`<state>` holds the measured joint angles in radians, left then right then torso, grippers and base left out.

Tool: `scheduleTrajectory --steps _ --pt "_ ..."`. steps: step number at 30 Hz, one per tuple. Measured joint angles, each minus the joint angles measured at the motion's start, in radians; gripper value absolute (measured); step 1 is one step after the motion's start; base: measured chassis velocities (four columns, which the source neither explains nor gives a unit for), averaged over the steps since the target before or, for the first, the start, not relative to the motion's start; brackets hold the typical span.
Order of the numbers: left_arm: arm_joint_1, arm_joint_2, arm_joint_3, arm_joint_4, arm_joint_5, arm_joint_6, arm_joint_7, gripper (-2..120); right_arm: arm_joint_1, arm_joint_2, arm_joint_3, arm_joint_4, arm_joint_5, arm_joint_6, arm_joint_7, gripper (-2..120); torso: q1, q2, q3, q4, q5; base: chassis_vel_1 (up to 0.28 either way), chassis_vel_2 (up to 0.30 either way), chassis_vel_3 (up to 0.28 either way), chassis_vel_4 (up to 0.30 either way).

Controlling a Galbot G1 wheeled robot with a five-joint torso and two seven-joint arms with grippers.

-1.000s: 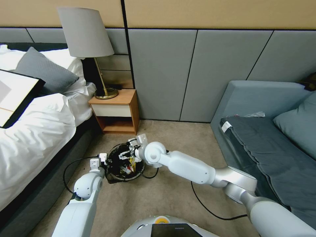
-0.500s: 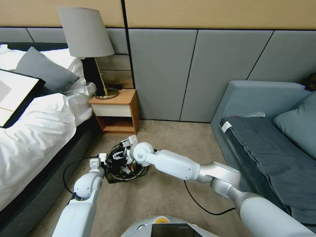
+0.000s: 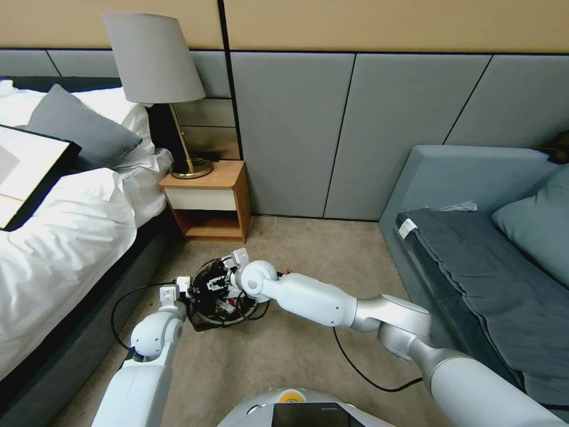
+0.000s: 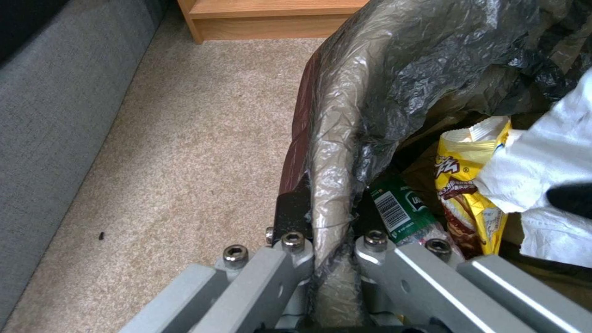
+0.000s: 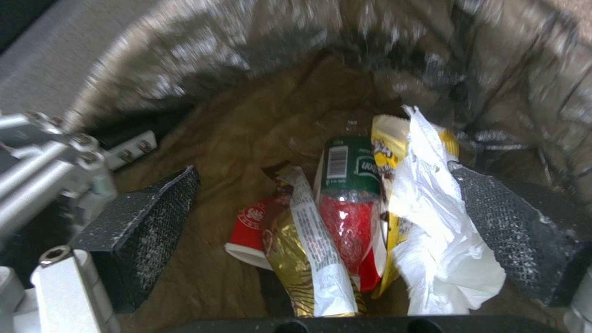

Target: Pick up the trash bin, then pick up the garbage from the floor and place it into the trash bin.

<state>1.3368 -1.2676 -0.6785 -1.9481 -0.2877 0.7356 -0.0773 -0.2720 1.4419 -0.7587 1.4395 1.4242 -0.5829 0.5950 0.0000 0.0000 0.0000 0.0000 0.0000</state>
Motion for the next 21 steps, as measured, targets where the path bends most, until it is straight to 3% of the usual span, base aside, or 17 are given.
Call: scheduleTrajectory --steps 21 --pt "0.007 0.004 0.004 -0.003 0.0 0.0 0.001 0 -0.008 -0.046 -0.004 -0.023 -0.099 -0.047 0.027 100 0.0 0.0 0.0 0.0001 0.0003 0.0 0.0 0.0 0.0"
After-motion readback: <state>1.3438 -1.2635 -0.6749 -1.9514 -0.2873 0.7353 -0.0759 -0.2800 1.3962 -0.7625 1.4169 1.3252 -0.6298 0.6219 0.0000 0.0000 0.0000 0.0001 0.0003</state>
